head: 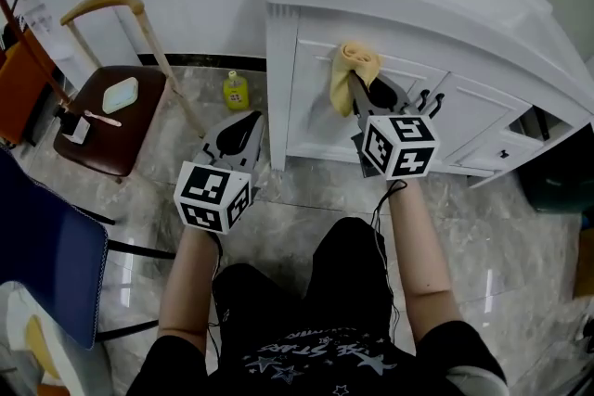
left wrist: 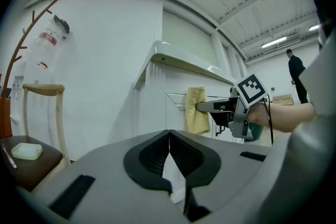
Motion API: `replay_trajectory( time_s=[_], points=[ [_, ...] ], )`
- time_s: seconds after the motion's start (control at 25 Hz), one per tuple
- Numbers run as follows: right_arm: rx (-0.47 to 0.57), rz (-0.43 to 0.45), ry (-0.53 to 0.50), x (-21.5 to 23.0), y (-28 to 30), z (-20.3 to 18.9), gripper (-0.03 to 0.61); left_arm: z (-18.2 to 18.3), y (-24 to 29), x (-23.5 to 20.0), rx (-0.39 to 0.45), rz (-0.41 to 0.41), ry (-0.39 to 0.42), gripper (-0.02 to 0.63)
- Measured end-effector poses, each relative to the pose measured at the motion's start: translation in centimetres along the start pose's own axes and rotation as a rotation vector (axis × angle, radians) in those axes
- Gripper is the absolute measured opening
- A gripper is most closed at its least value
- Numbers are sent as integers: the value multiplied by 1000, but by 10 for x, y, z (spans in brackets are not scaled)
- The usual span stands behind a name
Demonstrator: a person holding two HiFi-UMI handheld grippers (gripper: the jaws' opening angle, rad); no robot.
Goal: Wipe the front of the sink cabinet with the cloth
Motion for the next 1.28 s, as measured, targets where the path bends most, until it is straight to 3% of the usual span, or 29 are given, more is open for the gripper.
replay_trajectory(
  time_s=[0.92,1.12,1.28],
  points=[
    [-32,-306,163,126,-90,-40,62,-2,14,51,0,-90,25,18],
    [-18,-298,161,121,-95,-43,63,-4,13,51,2,-90,23,18],
    [-17,-213,103,84,-79,-43,63,-8,9,44,5,-80,9,18]
  ],
)
Point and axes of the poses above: the fingertips, and each gripper's own axes: y forward along the fingers, x to its right, z out of its top, the point moved 2 cm from there along -y, backward along the fingers, and after that the axes turned 9 degrees about -x, right-handed, at the moved point
